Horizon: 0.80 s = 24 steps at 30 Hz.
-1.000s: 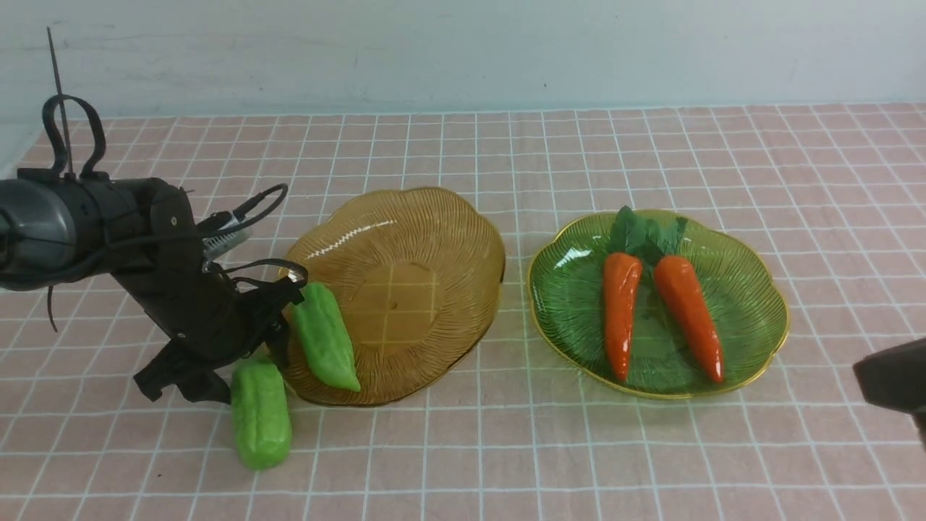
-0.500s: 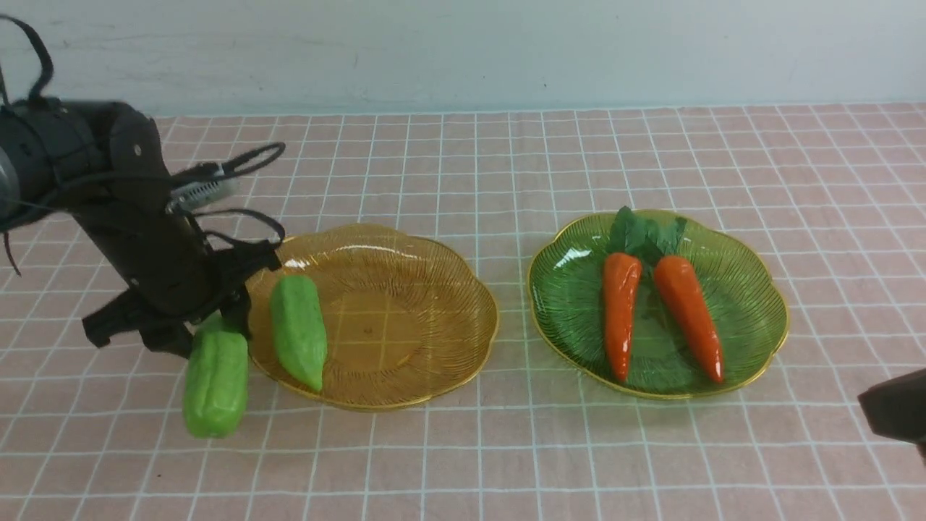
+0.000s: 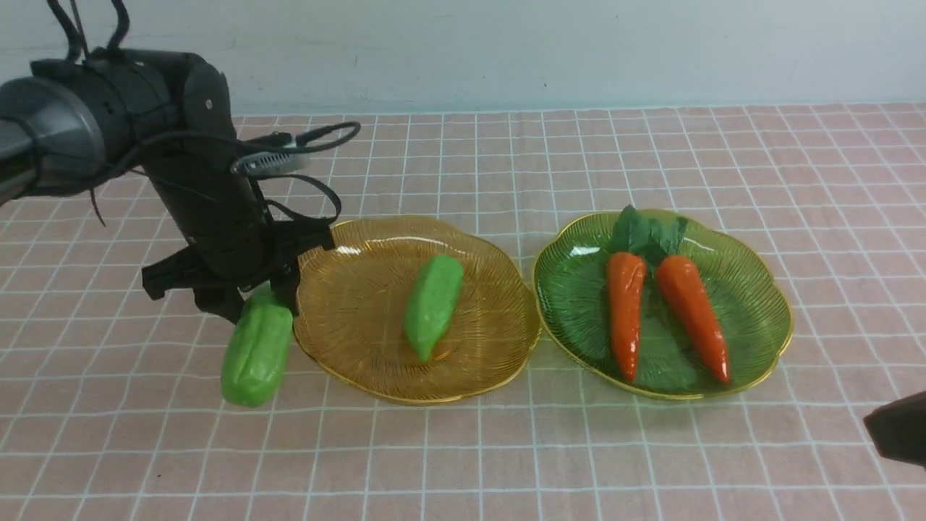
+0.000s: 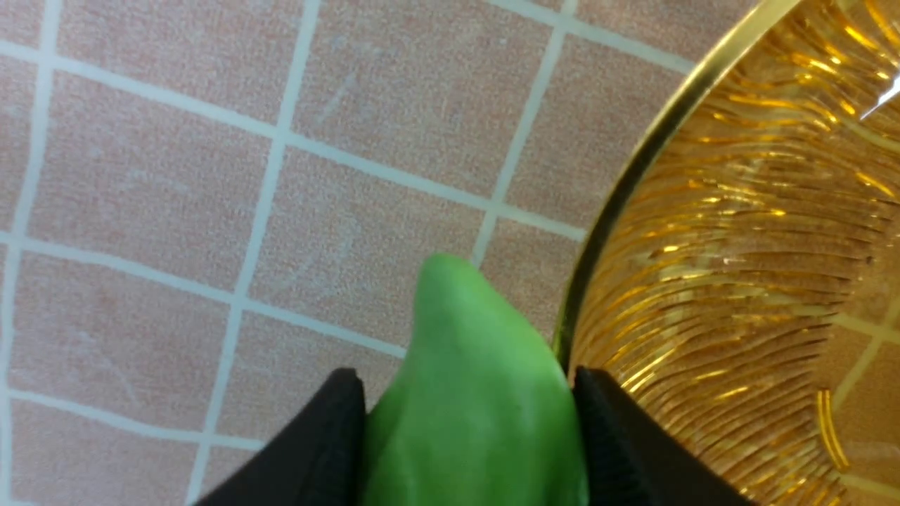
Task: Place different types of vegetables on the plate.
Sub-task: 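Put the green cucumber next to the left plate into that plate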
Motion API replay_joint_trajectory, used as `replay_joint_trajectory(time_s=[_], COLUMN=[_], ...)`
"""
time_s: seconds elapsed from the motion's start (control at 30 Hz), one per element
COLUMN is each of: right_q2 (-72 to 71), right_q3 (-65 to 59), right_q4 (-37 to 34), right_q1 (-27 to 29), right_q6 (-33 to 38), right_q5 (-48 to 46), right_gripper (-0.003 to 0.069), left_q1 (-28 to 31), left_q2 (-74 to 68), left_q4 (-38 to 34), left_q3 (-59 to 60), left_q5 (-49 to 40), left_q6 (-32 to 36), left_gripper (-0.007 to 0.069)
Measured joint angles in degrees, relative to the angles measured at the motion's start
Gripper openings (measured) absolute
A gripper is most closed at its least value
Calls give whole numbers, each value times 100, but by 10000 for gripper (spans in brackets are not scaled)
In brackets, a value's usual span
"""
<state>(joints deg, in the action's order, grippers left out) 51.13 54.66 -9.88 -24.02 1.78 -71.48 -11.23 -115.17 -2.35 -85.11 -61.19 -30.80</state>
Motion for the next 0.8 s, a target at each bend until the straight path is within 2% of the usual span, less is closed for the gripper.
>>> replay_joint_trajectory(time_s=[0.27, 0.47, 0.63, 0.73, 0.8], right_q2=[0, 0, 0, 0, 0], right_q3=[0, 0, 0, 0, 0], right_q4=[0, 0, 0, 0, 0], right_q1=[0, 0, 0, 0, 0], right_q6=[0, 0, 0, 0, 0], right_q5=[0, 0, 0, 0, 0], right_gripper=[-15, -15, -15, -15, -15], left_q1=[-11, -13, -13, -13, -13], left_q2=[-2, -2, -2, -2, -2], left_q4=[235, 304, 268, 235, 235], left_q3=[0, -9, -9, -9, -9], left_q5=[-263, -457, -457, -457, -512], left_q6=[0, 37, 54, 122, 198], left_gripper=[332, 290, 290, 314, 355])
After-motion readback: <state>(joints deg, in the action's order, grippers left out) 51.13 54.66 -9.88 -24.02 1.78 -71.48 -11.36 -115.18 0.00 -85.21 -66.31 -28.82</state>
